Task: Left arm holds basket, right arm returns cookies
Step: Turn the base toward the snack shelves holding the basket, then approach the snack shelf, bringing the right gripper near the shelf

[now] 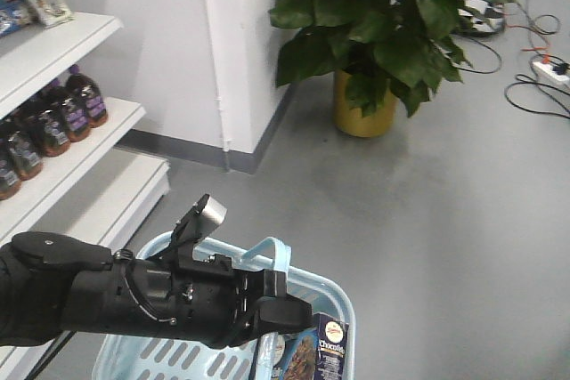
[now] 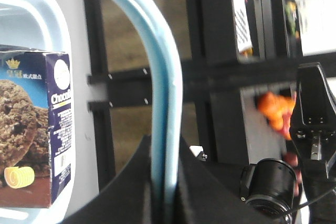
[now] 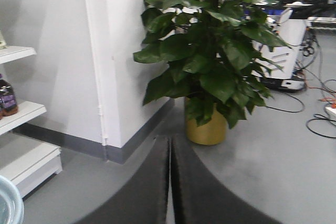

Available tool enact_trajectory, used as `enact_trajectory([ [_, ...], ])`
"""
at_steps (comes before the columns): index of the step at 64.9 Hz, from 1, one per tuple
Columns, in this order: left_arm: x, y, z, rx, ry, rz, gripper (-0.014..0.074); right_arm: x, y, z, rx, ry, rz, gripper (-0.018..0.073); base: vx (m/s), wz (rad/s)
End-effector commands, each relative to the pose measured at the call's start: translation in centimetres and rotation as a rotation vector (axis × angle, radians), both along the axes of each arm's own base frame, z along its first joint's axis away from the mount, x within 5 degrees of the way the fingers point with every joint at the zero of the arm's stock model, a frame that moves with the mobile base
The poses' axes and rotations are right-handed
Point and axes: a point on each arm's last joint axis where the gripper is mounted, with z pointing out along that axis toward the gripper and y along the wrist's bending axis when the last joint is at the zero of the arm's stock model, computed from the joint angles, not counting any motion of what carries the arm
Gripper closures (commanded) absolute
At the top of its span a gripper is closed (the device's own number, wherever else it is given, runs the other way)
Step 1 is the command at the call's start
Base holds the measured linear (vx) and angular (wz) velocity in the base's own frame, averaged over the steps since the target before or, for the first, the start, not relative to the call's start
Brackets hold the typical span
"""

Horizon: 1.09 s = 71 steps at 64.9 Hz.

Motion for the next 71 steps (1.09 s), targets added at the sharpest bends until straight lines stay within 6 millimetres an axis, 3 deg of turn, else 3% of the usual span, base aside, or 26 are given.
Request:
enact_trajectory([
  [1, 0.07, -0.39, 2.42, -0.124, -0.014, 0.013, 0.0603, -0.05, 0.01, 0.63, 0.003, -0.079, 0.000, 0.0567, 0.20, 0.63],
  [71, 0.07, -0.39, 2.42, -0.124, -0.014, 0.013, 0.0603, -0.05, 0.01, 0.63, 0.003, -0.079, 0.000, 0.0567, 0.17, 0.58],
])
